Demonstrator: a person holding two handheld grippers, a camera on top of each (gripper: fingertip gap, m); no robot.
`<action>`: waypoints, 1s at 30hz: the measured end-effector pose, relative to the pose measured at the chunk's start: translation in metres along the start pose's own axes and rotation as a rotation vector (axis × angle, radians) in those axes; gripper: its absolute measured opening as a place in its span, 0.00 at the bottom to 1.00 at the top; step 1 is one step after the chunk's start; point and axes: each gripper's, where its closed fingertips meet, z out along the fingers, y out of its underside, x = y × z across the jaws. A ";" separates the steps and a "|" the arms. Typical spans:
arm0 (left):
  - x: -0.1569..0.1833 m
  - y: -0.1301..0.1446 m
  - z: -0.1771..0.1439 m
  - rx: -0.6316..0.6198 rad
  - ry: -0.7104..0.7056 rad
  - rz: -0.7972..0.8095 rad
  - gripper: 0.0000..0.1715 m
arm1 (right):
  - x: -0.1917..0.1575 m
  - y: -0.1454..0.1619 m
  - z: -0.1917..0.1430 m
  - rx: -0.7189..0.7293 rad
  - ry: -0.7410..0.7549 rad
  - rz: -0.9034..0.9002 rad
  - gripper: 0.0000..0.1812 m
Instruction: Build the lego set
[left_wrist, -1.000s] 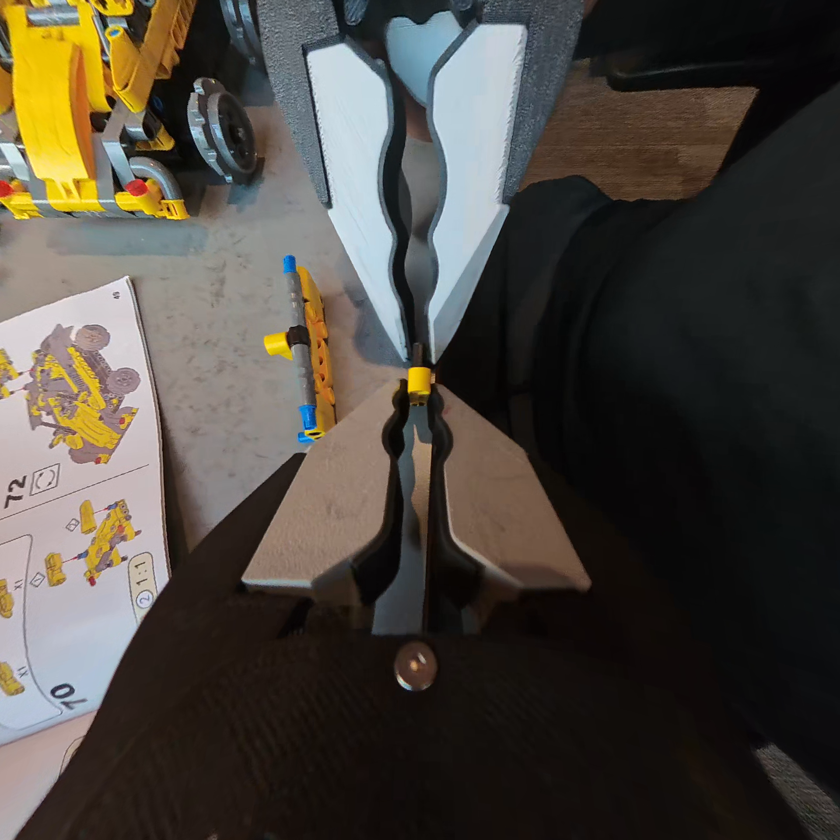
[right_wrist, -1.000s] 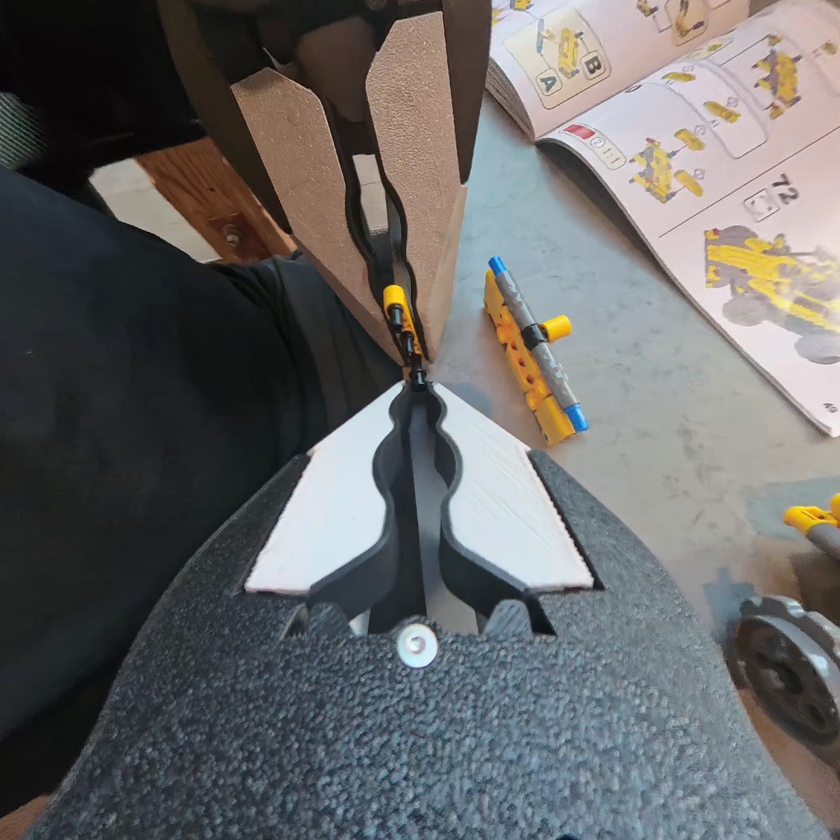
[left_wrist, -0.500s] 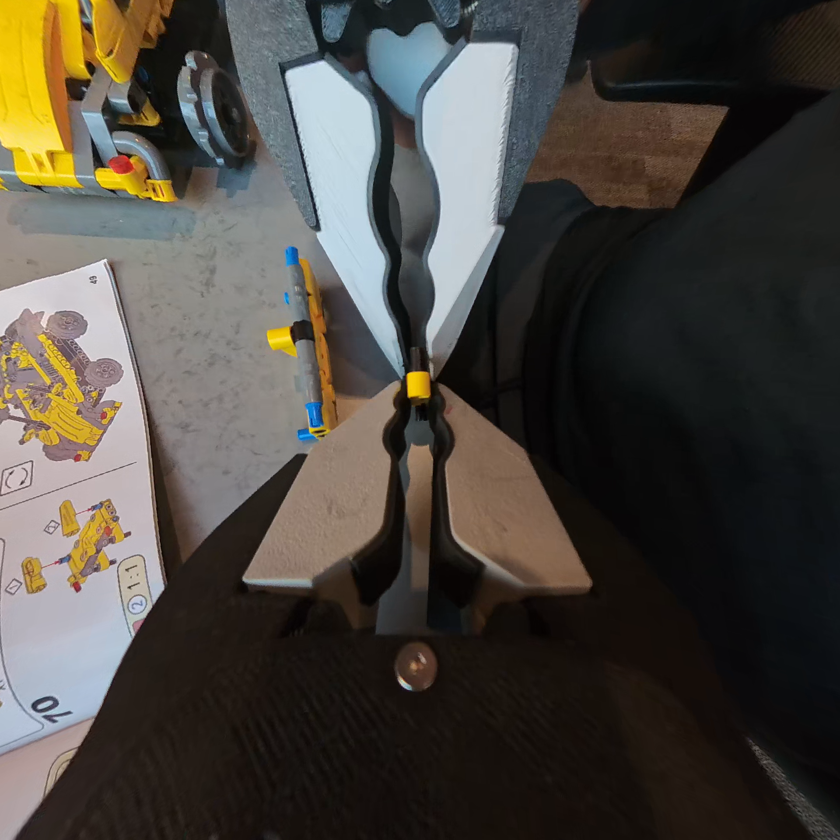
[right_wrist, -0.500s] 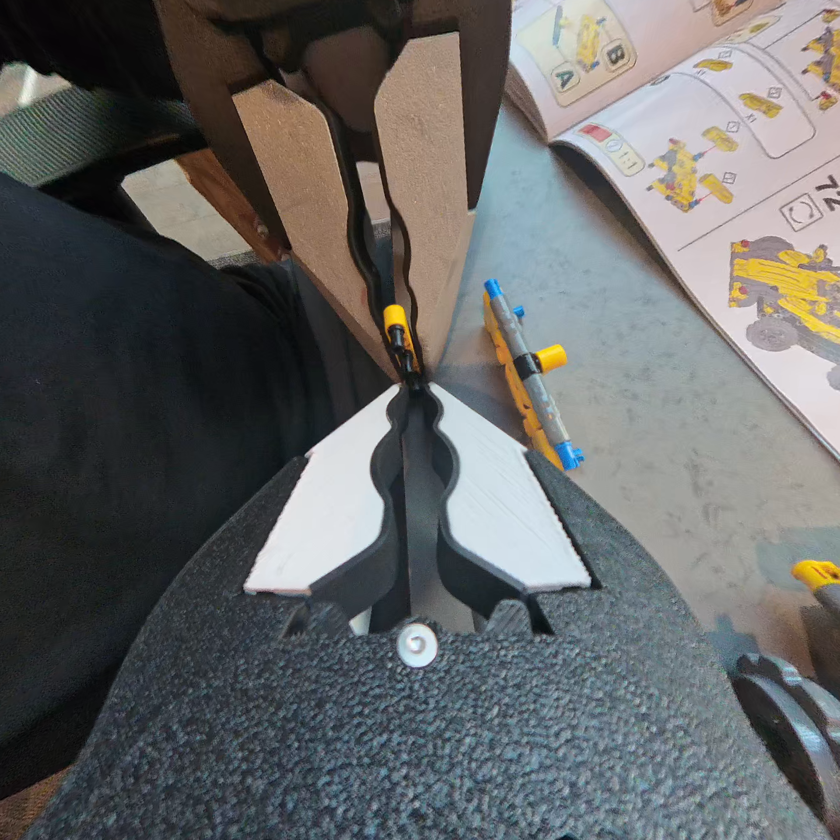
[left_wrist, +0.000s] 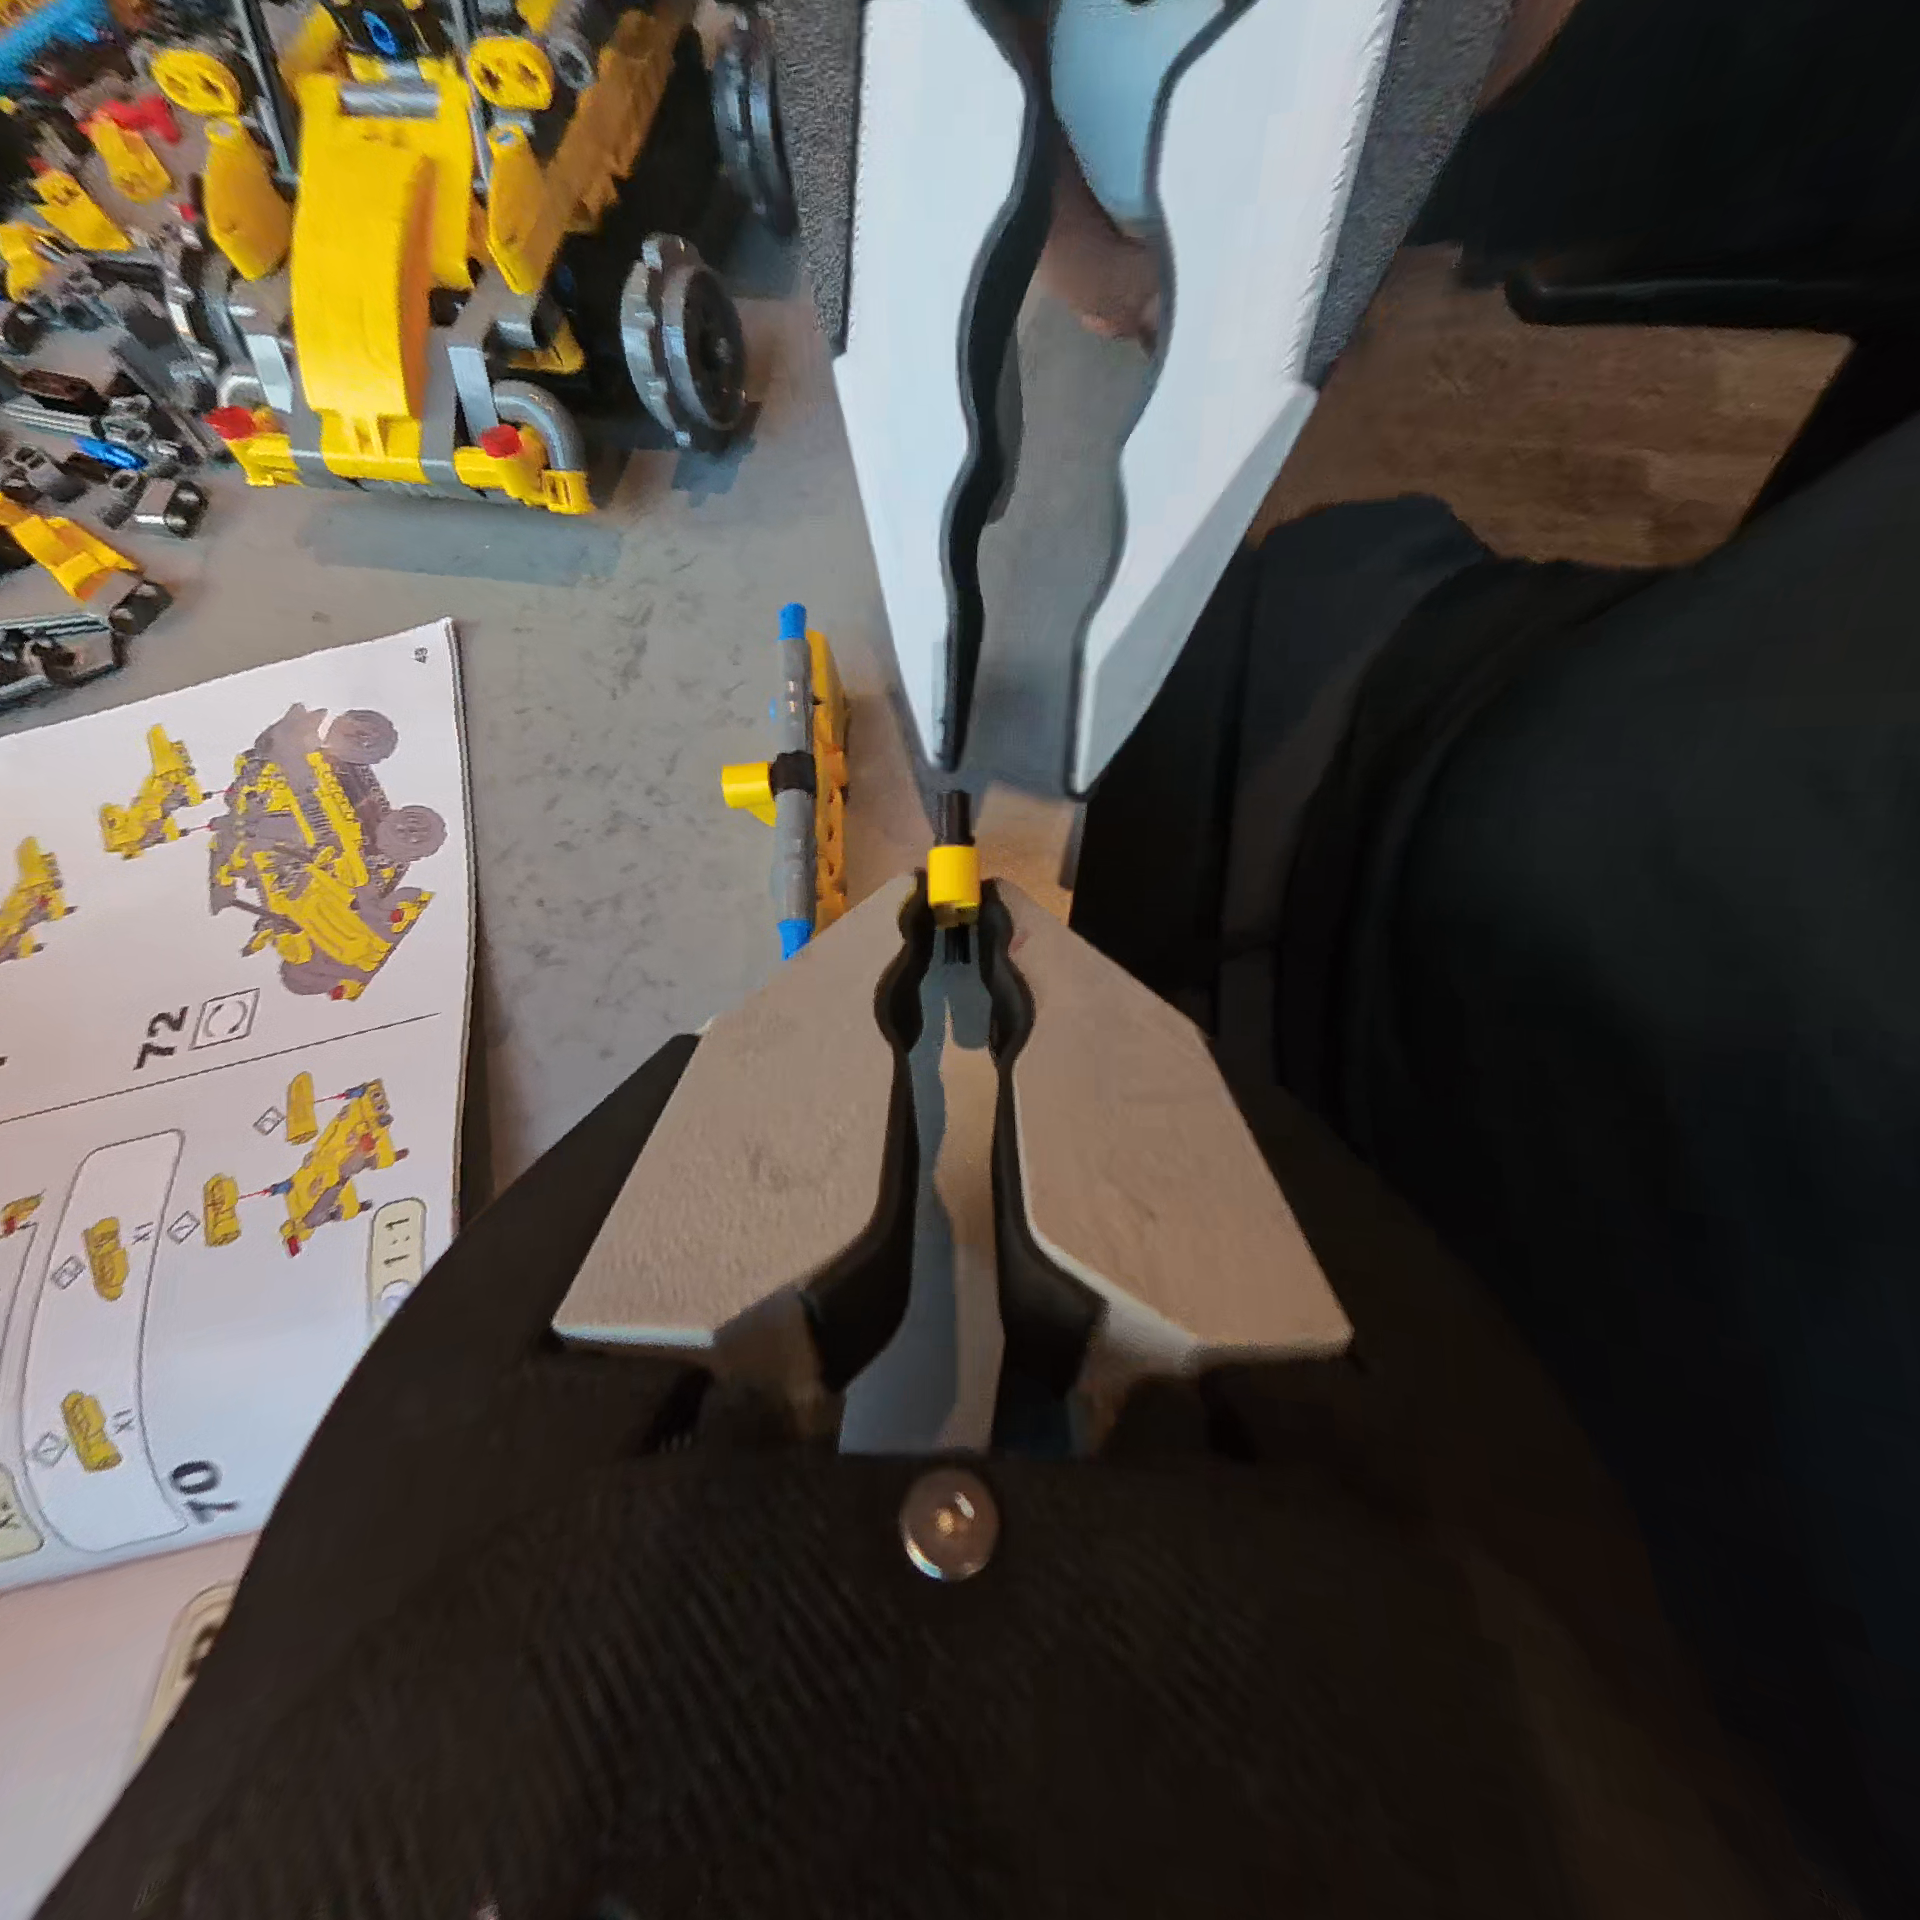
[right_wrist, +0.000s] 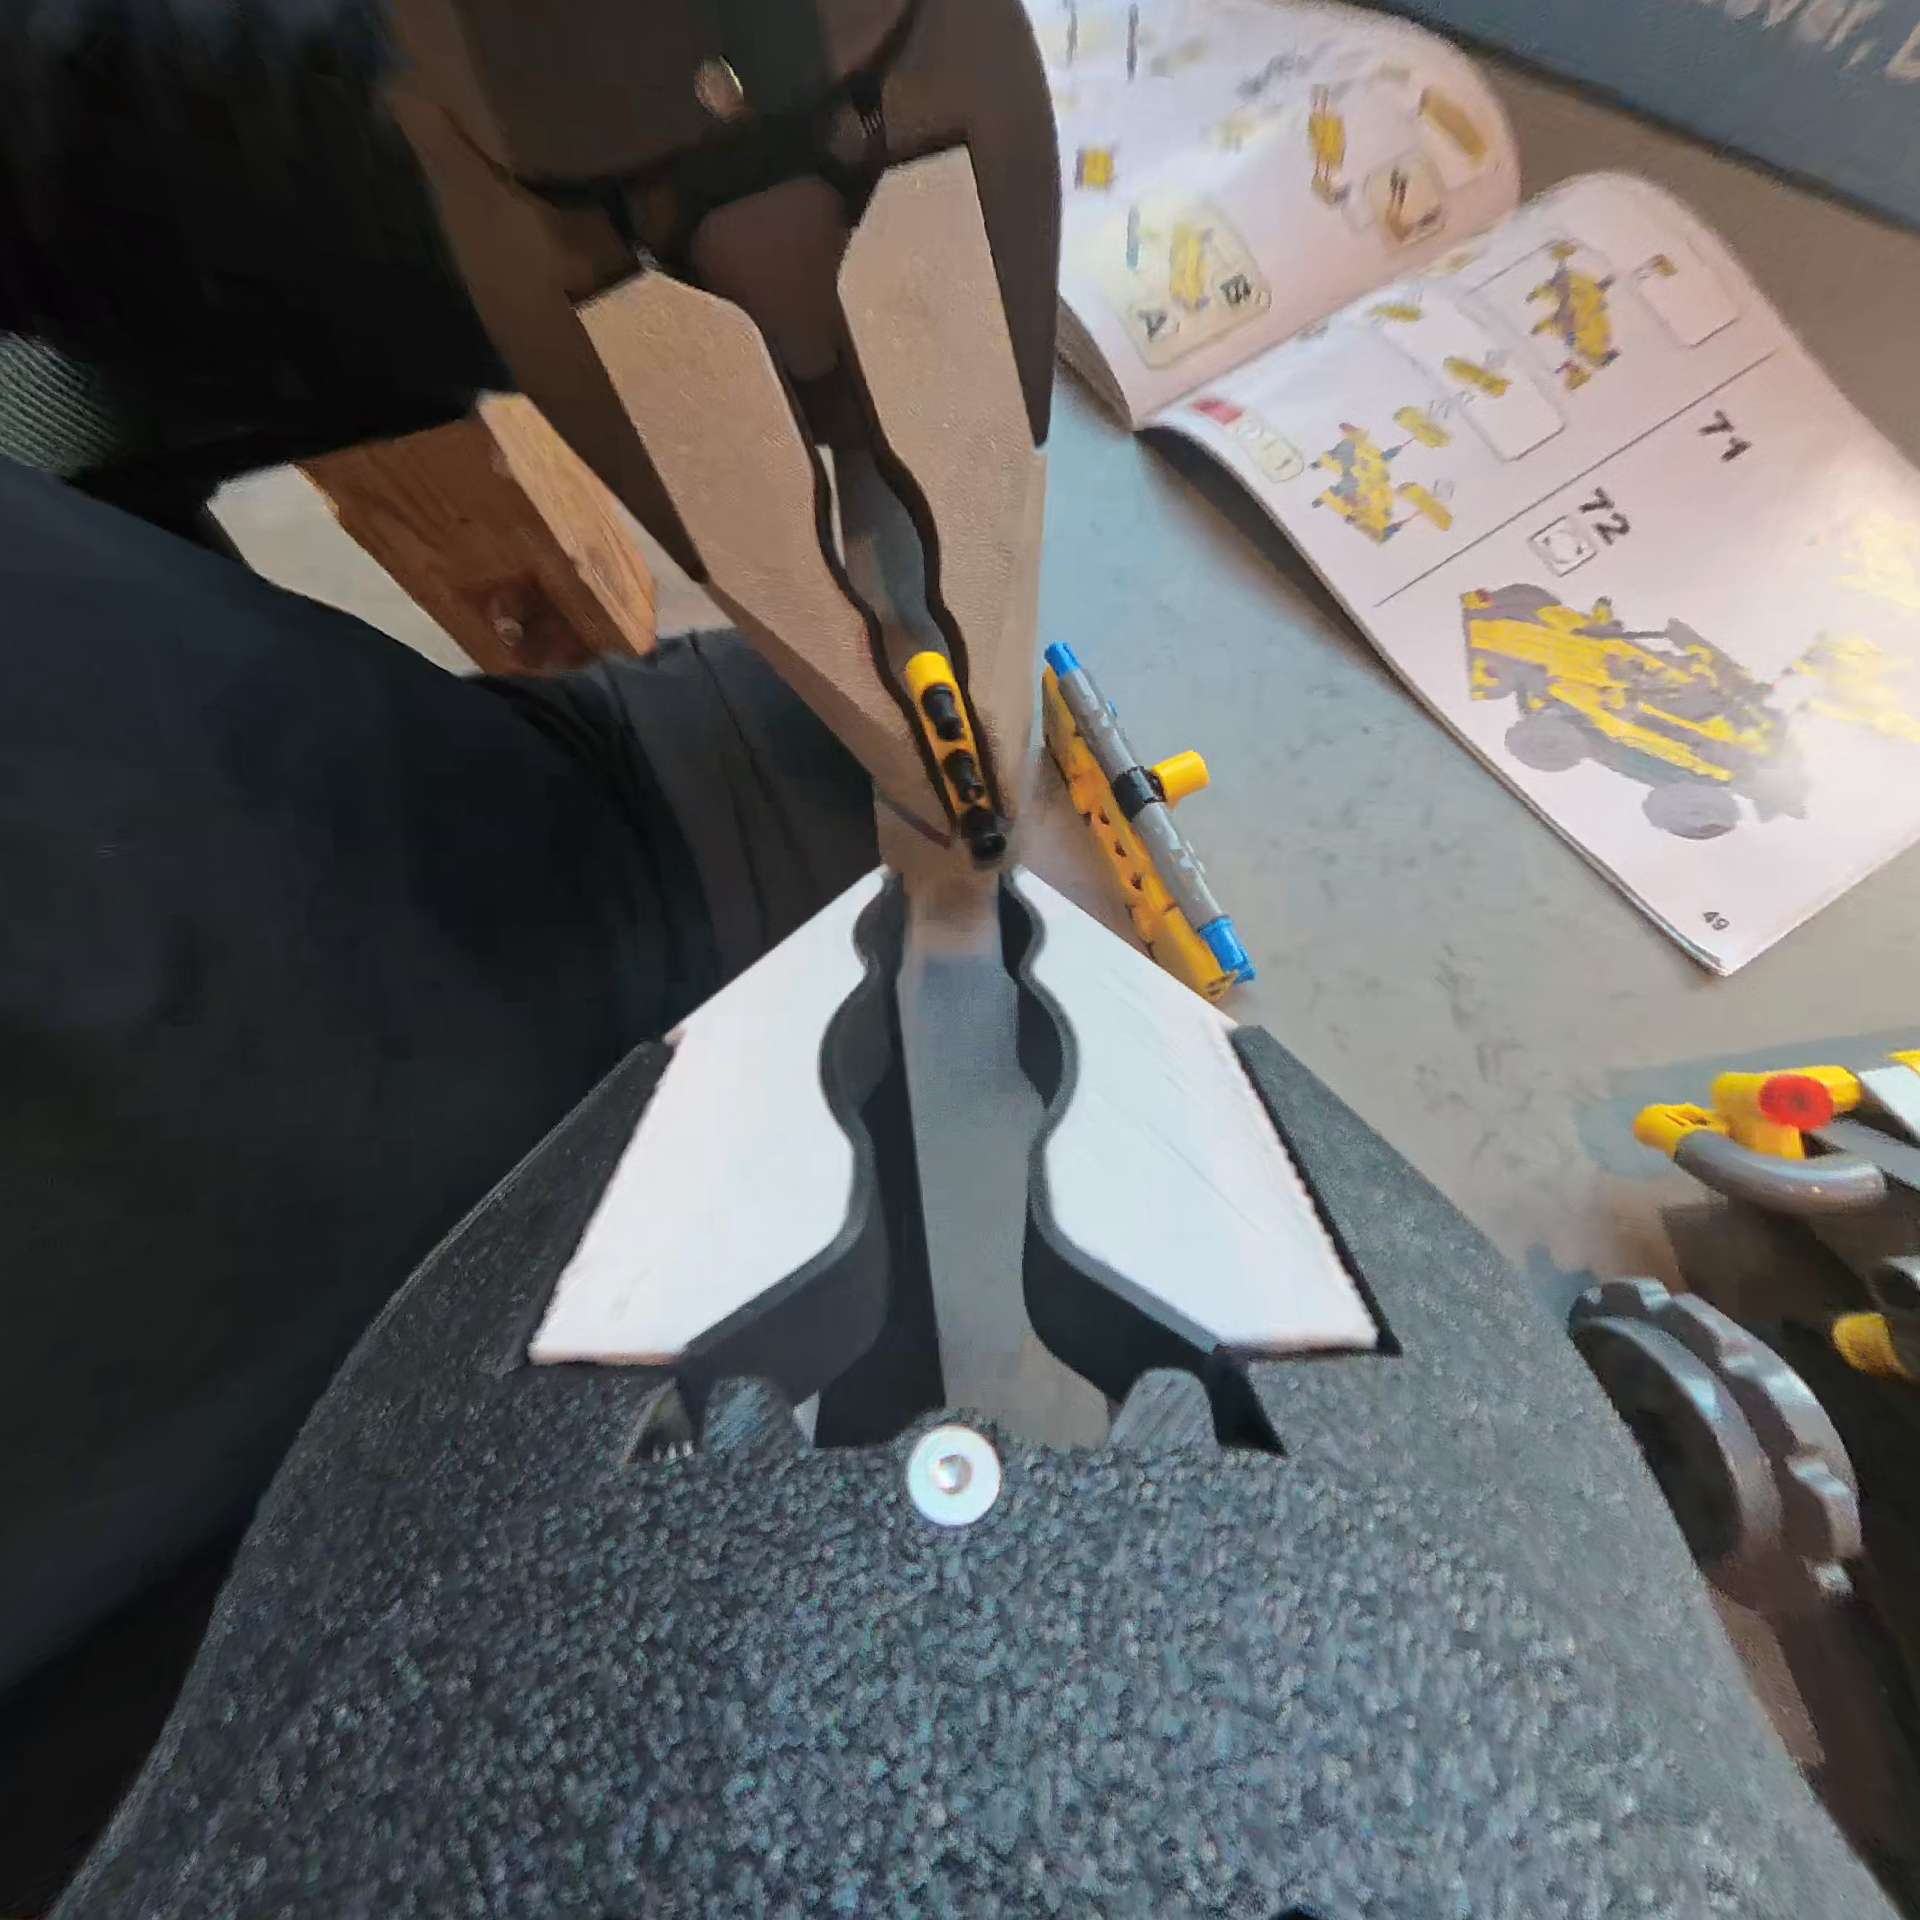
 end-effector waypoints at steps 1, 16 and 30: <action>0.002 -0.005 -0.001 0.035 0.009 -0.027 0.03 | -0.001 -0.004 -0.005 0.033 -0.009 -0.001 0.13; 0.012 -0.073 -0.037 0.663 0.137 -0.388 0.03 | -0.011 -0.043 -0.035 0.154 0.260 -0.316 0.19; 0.015 -0.076 -0.037 0.690 0.211 -0.482 0.04 | -0.014 -0.047 -0.042 0.114 0.378 -0.439 0.08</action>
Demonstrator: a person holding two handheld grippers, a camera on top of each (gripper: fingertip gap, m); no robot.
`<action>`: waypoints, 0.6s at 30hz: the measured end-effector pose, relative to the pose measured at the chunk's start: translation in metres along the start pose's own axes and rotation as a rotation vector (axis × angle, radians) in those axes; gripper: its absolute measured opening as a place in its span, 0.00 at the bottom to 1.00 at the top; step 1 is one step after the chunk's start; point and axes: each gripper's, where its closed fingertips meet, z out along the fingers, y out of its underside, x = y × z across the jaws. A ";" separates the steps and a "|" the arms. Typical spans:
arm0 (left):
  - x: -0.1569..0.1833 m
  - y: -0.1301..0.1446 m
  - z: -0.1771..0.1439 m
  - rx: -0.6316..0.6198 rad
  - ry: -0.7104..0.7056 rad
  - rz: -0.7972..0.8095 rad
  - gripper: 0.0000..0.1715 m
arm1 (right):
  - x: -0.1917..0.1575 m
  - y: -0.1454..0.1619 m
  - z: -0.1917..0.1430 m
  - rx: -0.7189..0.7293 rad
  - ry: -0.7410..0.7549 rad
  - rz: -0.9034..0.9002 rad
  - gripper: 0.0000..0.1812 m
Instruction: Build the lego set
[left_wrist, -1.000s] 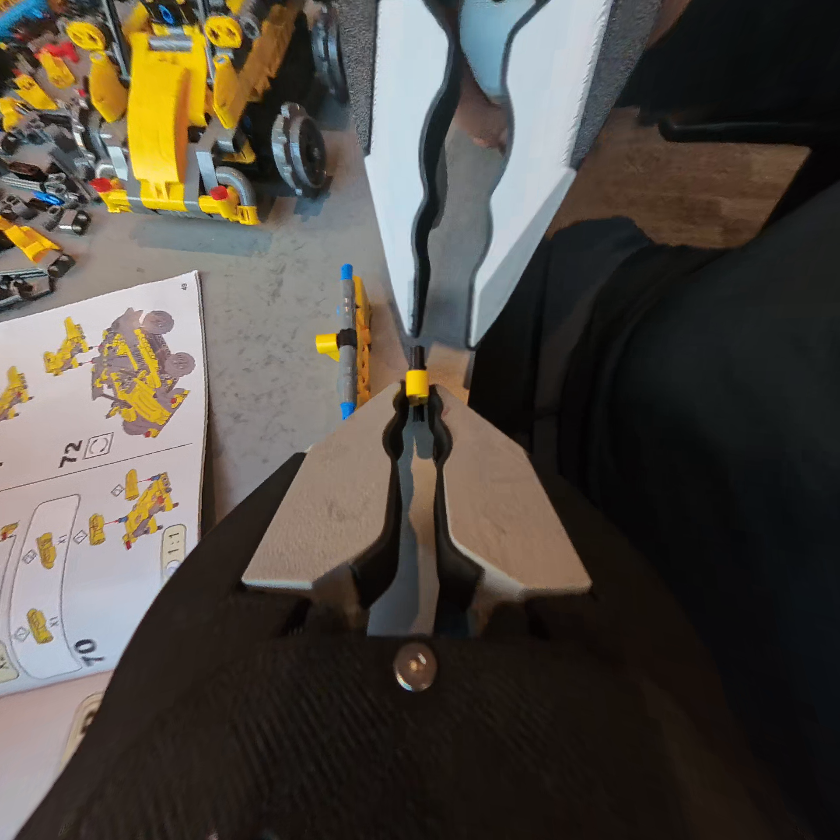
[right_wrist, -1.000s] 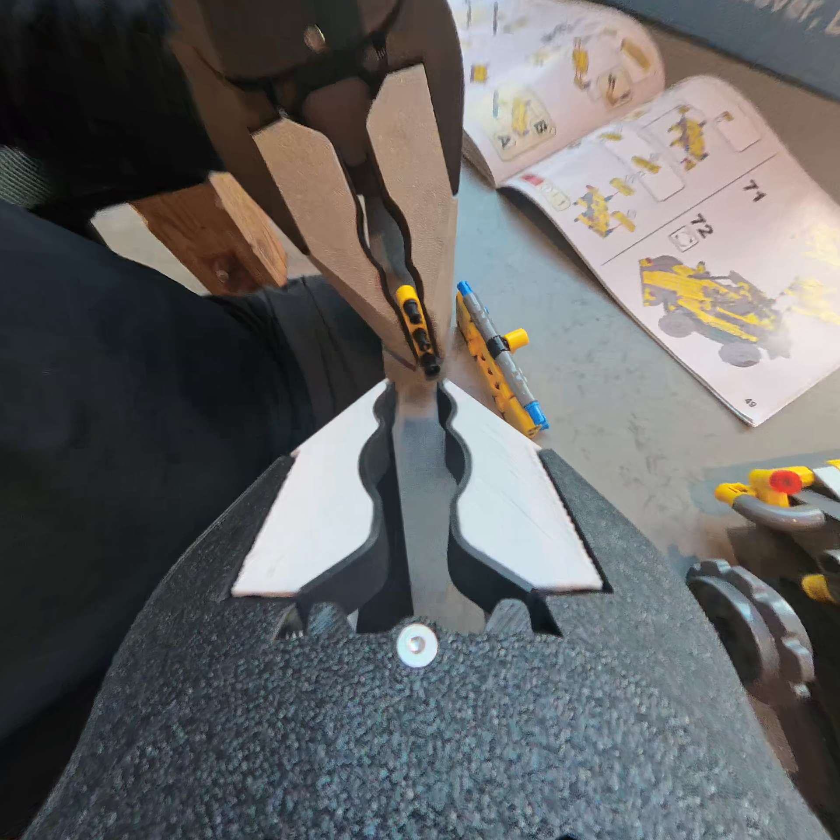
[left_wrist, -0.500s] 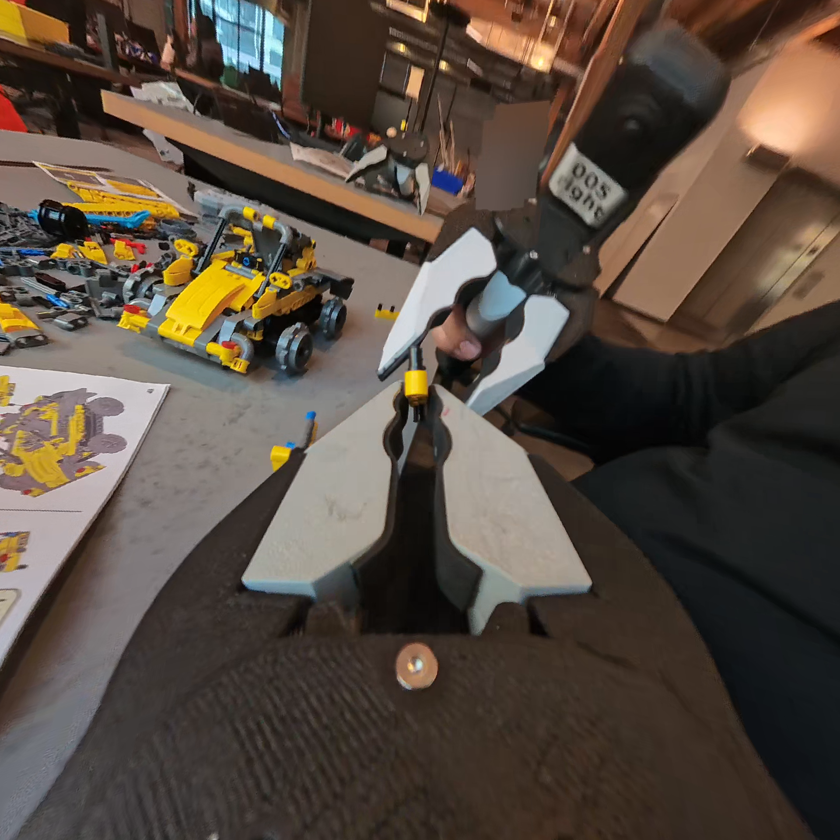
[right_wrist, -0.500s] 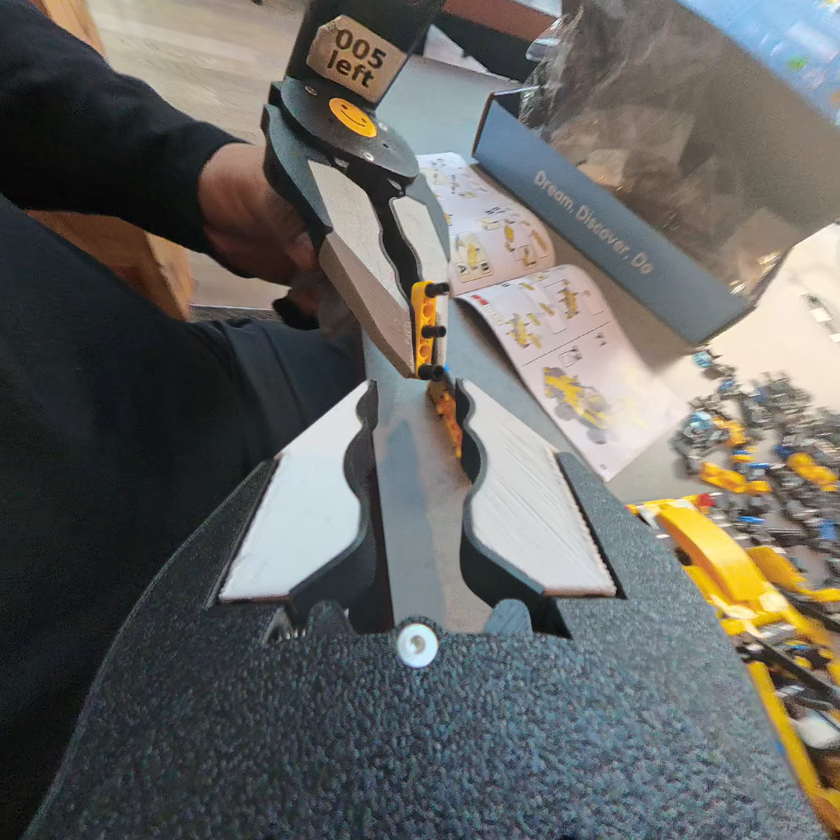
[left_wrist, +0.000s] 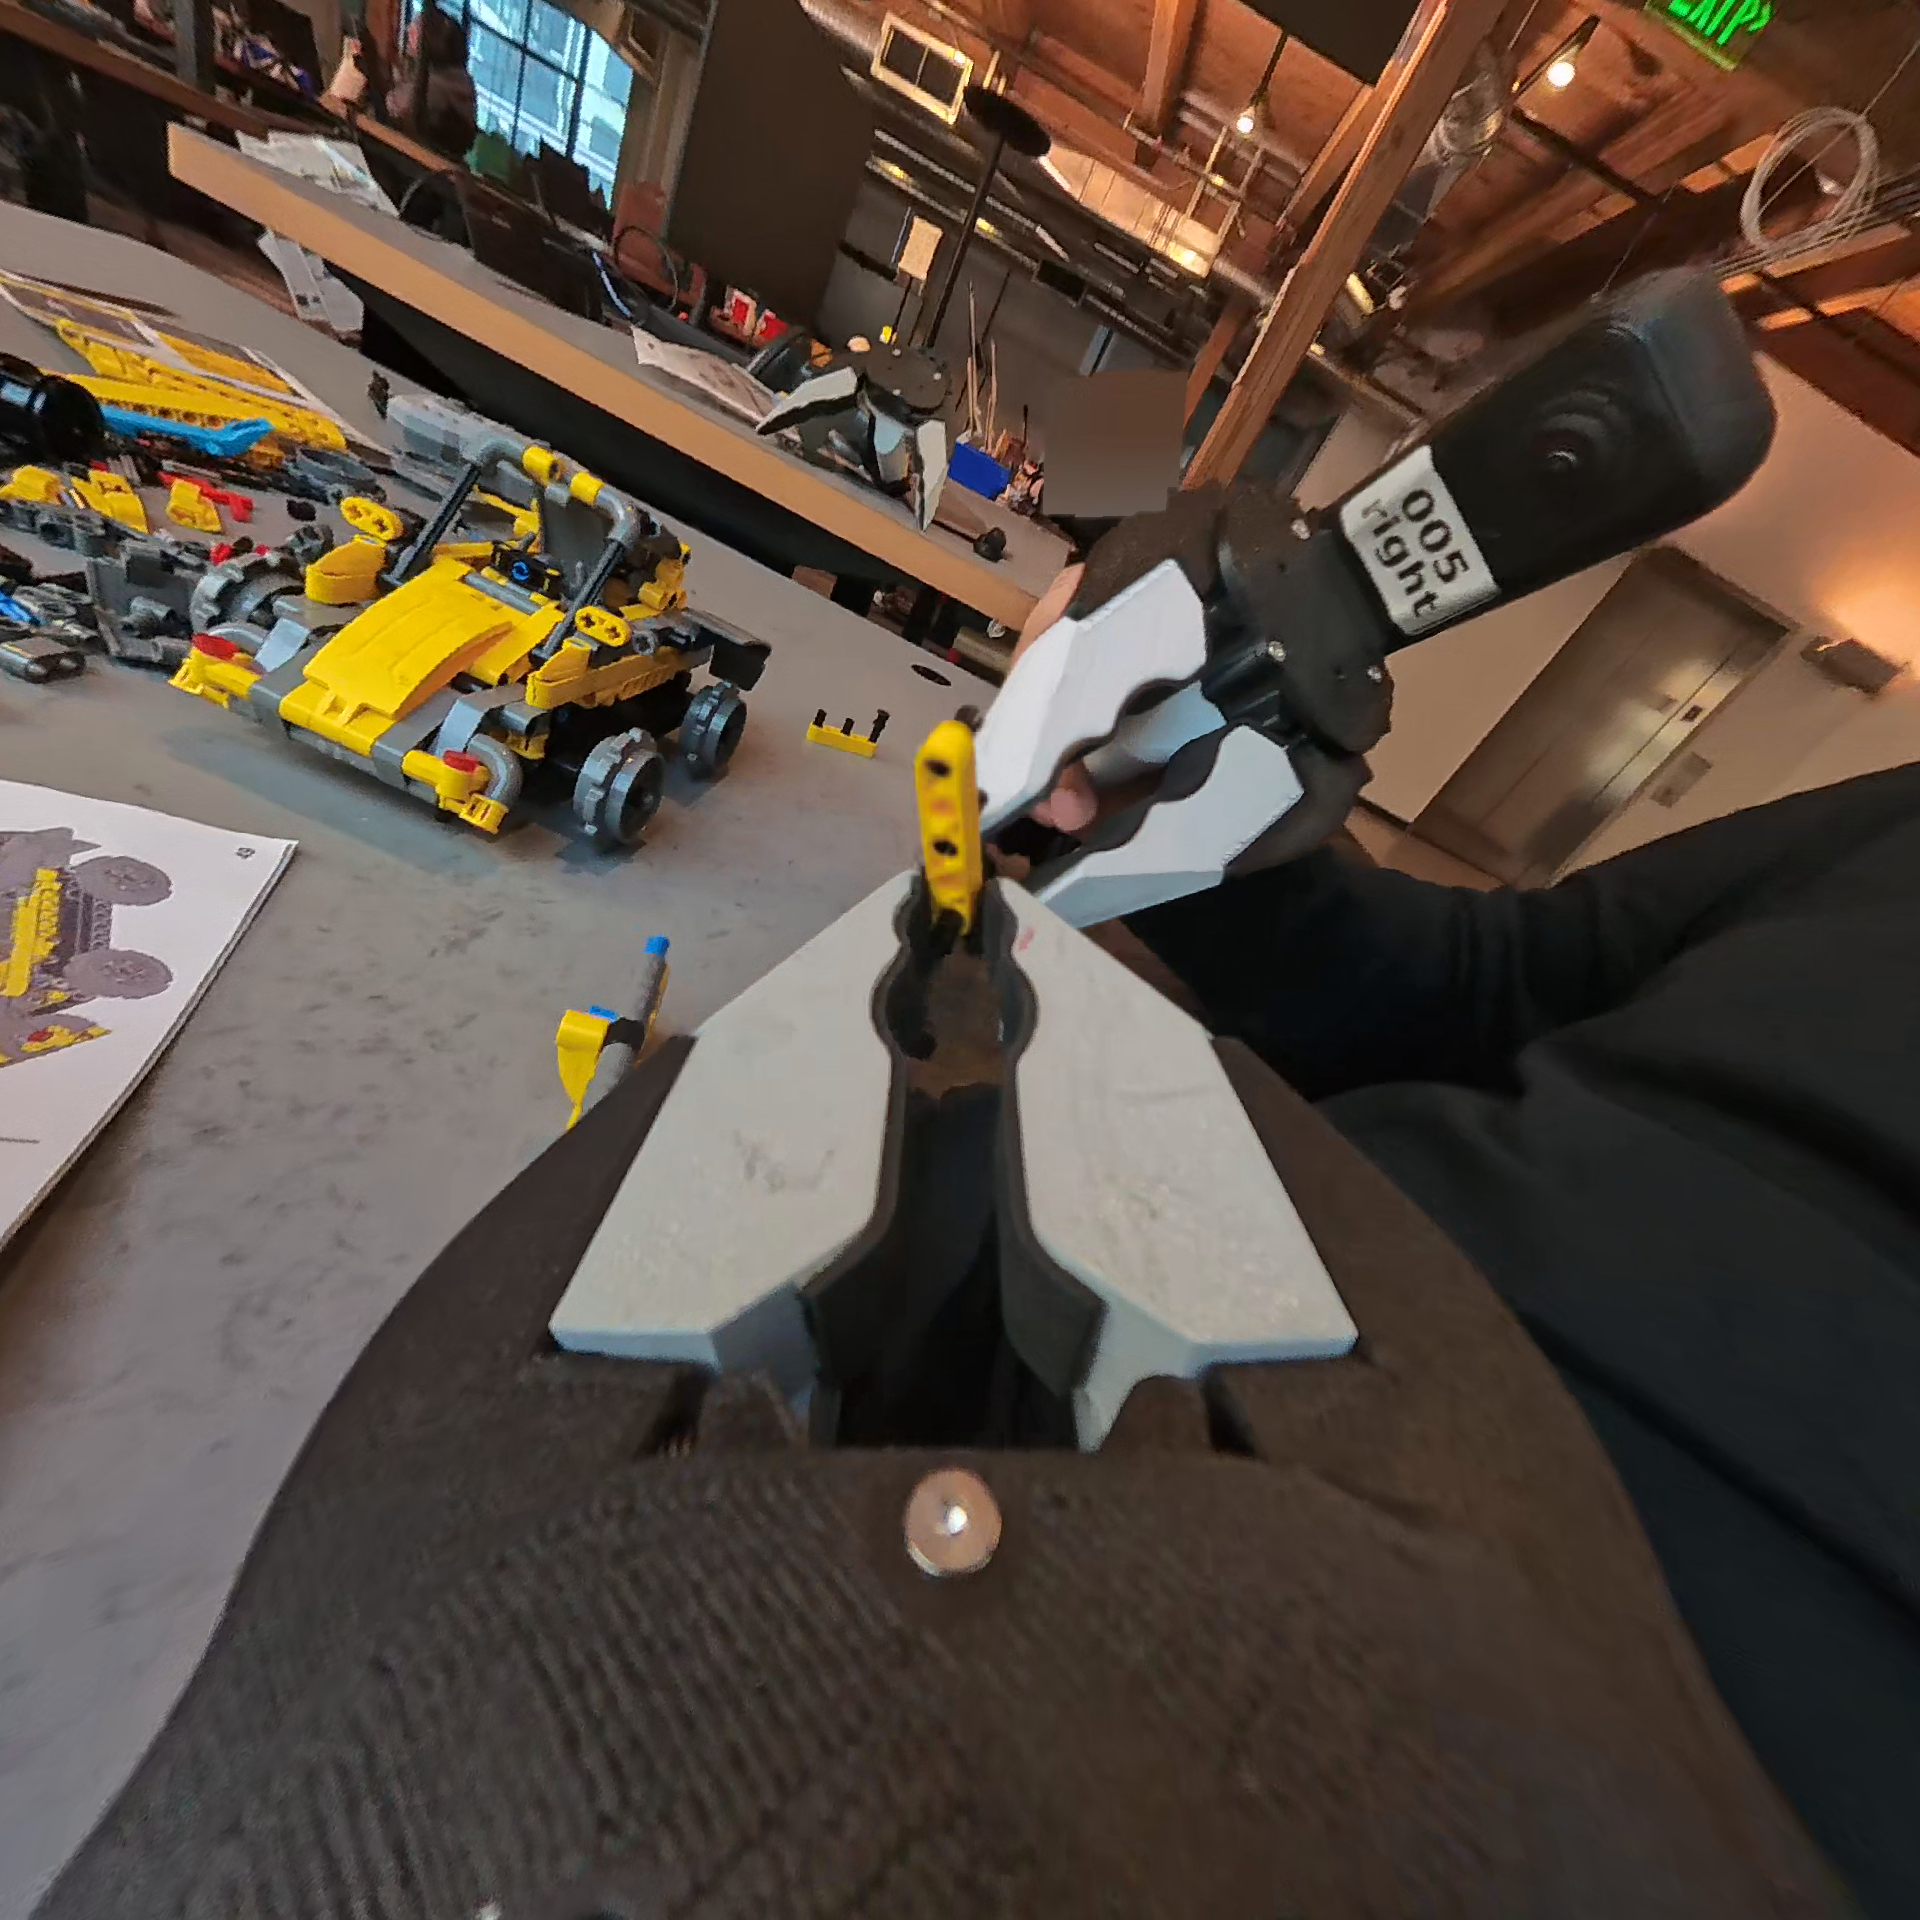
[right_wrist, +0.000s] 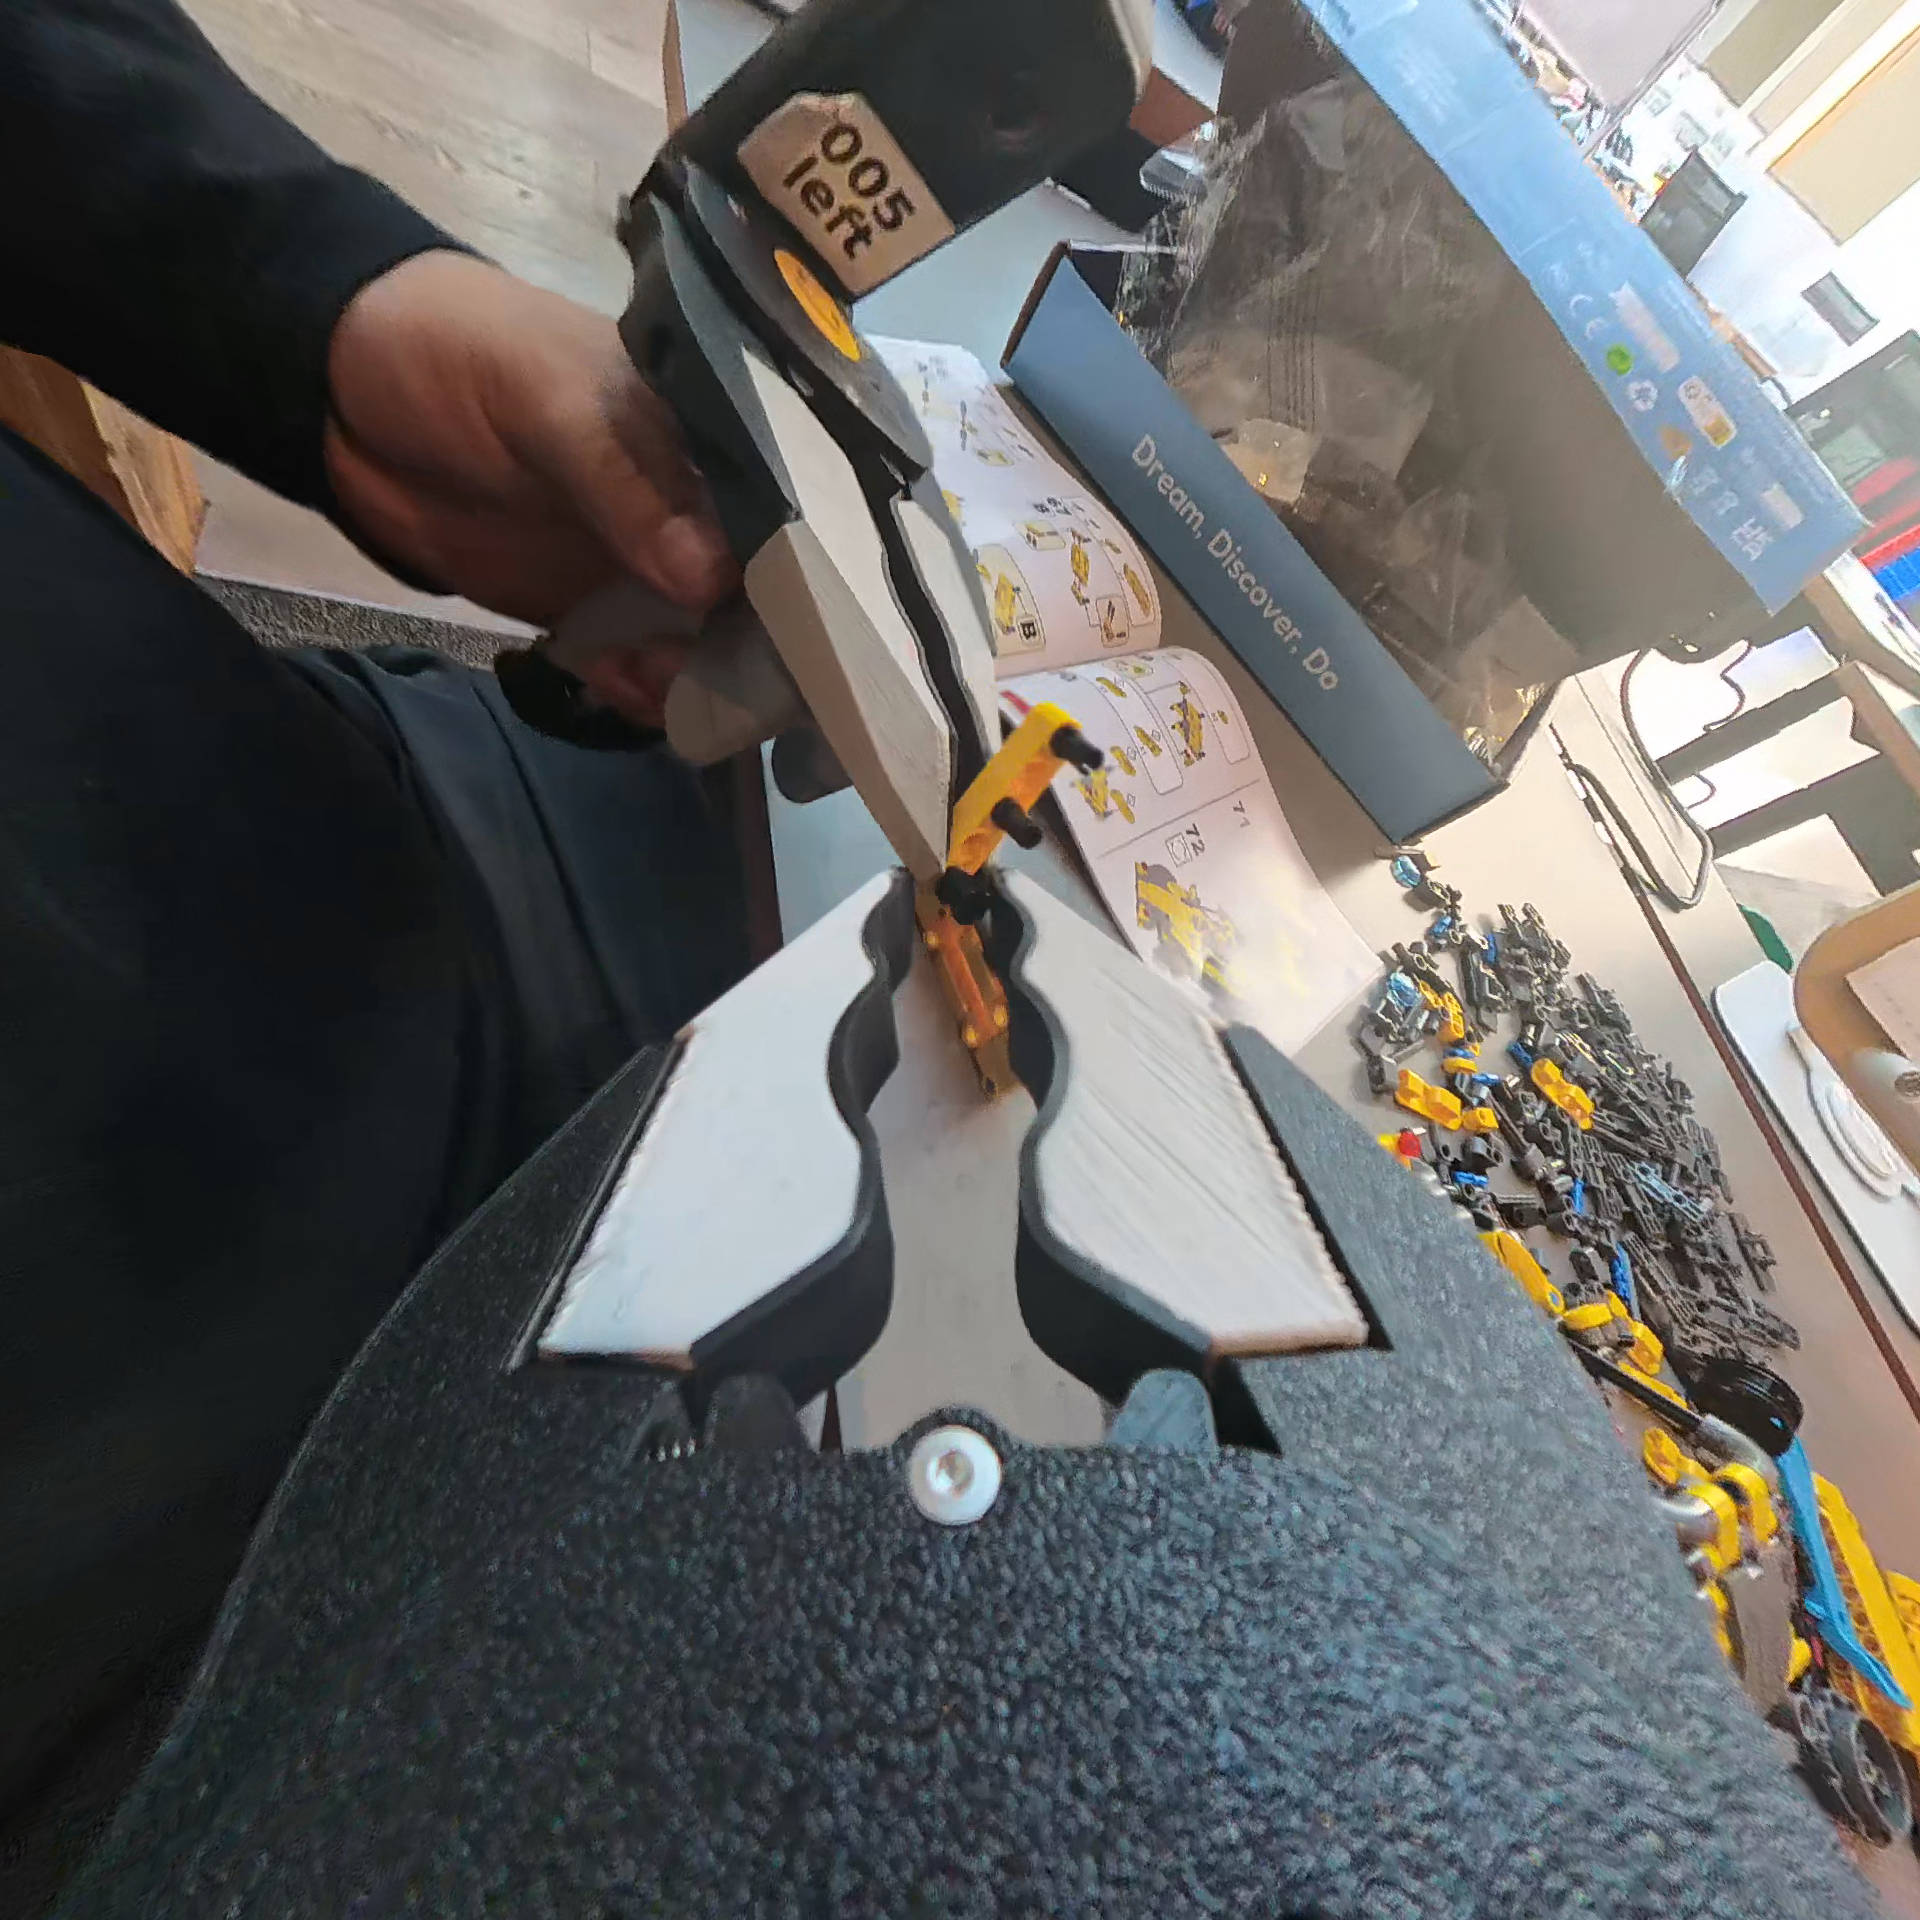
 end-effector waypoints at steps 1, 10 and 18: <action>-0.003 0.001 -0.001 -0.012 -0.013 0.010 0.04 | 0.000 0.004 0.000 -0.020 -0.004 -0.007 0.04; -0.035 0.042 -0.005 -0.293 -0.221 0.143 0.00 | 0.001 0.057 0.001 -0.228 -0.086 0.062 0.04; -0.036 0.067 -0.002 -0.494 -0.306 0.415 0.05 | 0.002 0.094 -0.022 -0.380 -0.196 0.212 0.04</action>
